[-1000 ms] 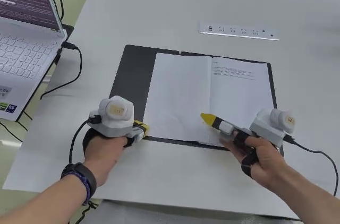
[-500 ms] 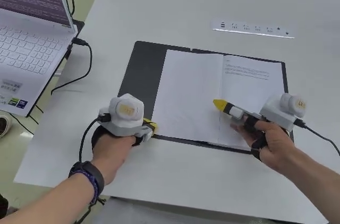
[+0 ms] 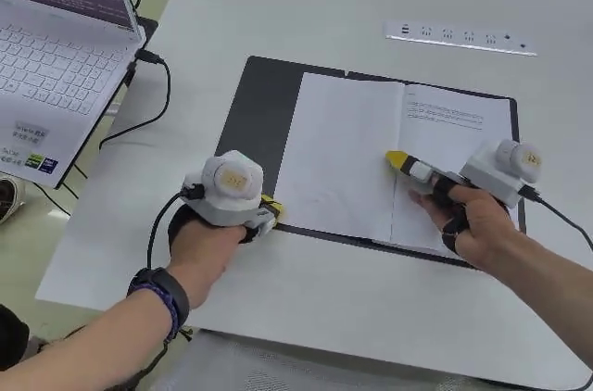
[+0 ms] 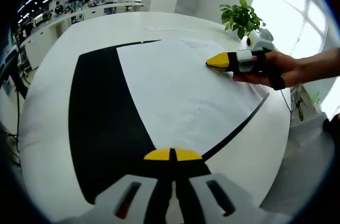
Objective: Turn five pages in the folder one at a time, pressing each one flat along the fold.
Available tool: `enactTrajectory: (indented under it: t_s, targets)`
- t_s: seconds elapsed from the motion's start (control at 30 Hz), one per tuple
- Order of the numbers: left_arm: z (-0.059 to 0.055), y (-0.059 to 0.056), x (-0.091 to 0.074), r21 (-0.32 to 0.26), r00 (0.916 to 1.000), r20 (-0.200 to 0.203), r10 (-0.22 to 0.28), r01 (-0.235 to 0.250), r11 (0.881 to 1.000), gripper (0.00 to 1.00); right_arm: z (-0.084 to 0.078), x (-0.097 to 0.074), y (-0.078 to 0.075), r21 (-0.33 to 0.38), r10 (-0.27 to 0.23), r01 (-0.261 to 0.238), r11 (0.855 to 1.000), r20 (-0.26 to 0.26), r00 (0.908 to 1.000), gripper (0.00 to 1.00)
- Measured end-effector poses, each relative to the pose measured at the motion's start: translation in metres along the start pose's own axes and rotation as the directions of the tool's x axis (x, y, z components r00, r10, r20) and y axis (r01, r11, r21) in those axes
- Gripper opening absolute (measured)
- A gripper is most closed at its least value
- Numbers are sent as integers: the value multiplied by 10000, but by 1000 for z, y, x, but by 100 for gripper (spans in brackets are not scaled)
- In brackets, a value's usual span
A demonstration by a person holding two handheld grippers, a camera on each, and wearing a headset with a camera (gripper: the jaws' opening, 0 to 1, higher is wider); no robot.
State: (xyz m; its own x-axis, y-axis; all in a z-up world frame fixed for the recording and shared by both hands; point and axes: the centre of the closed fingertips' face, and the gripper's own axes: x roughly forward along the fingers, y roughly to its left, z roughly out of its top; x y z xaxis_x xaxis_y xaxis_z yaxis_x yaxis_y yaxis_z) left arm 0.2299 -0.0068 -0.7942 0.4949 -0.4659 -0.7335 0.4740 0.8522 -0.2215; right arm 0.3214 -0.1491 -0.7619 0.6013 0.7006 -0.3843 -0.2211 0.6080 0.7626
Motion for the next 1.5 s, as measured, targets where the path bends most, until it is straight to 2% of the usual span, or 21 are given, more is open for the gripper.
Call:
enactTrajectory:
  t_s: [0.07,0.33,0.5,0.57,0.8,0.9,1.07,1.23,1.33,1.47,1.5]
  targets:
    - [0,0,0,-122,10000,33,-23,23,9999,0,1,0,1,184,44,-45,9998,93,9999,0]
    - [-1,-1,-2,-189,9999,114,32,-30,9998,0,8,1,5,182,10,-15,9998,277,9996,0]
    - [0,-2,-2,-78,9998,138,151,-150,9999,0,20,6,3,206,-74,62,9998,609,9981,0]
    - [0,-2,-1,13,9998,129,164,-164,9999,0,27,10,-1,127,-263,254,9996,765,9967,0]
    - [0,-1,-1,28,9998,182,104,-104,9999,0,43,21,-8,260,-426,404,9988,912,9949,0]
    - [0,-1,-1,16,9997,213,138,-138,9999,0,49,26,-9,2,-524,526,9986,1003,9936,0]
    - [0,-1,-2,21,9995,244,192,-193,9998,0,59,33,-11,50,-598,597,9982,1236,9905,0]
    - [0,-2,-2,241,9991,332,251,-259,9994,0,73,42,-19,235,-790,763,9968,1543,9849,0]
    - [0,-1,-2,231,9991,330,260,-268,9994,0,84,52,-31,398,-810,754,9964,1668,9826,0]
    - [1,0,-2,201,9992,344,220,-227,9995,0,95,60,-36,466,-896,826,9955,1773,9801,0]
    - [1,0,-2,168,9992,358,184,-190,9997,0,100,64,-42,522,-949,867,9949,1833,9785,0]
